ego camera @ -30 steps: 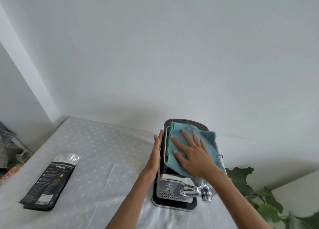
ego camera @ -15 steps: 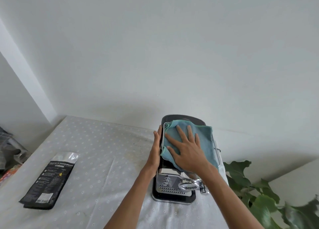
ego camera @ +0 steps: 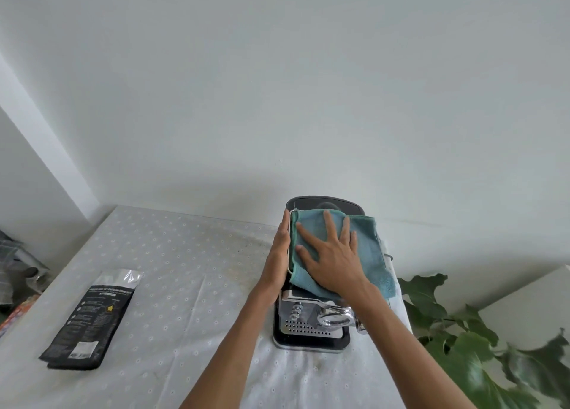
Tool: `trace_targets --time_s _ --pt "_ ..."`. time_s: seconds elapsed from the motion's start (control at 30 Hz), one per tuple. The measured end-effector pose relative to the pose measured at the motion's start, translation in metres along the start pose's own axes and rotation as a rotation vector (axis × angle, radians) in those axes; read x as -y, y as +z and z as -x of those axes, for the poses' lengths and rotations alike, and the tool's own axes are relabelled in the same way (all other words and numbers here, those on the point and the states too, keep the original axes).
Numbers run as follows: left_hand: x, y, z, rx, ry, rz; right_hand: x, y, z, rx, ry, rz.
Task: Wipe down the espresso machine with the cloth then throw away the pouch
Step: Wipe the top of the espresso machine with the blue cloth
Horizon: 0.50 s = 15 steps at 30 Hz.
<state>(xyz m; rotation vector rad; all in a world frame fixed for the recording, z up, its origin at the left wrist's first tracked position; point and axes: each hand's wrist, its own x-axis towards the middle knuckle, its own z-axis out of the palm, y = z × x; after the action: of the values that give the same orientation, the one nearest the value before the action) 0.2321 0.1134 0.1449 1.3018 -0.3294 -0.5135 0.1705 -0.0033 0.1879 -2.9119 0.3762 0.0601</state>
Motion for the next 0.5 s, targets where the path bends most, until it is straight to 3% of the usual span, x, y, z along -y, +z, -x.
trace_targets --time_s 0.37,0.5 --pt "0.002 0.002 0.0 -0.02 0.025 -0.043 -0.016 0.0 0.016 0.035 -0.125 0.009" --pt "0.004 0.001 -0.002 -0.017 0.009 0.009 -0.01 -0.004 0.001 0.019 -0.004 -0.05"
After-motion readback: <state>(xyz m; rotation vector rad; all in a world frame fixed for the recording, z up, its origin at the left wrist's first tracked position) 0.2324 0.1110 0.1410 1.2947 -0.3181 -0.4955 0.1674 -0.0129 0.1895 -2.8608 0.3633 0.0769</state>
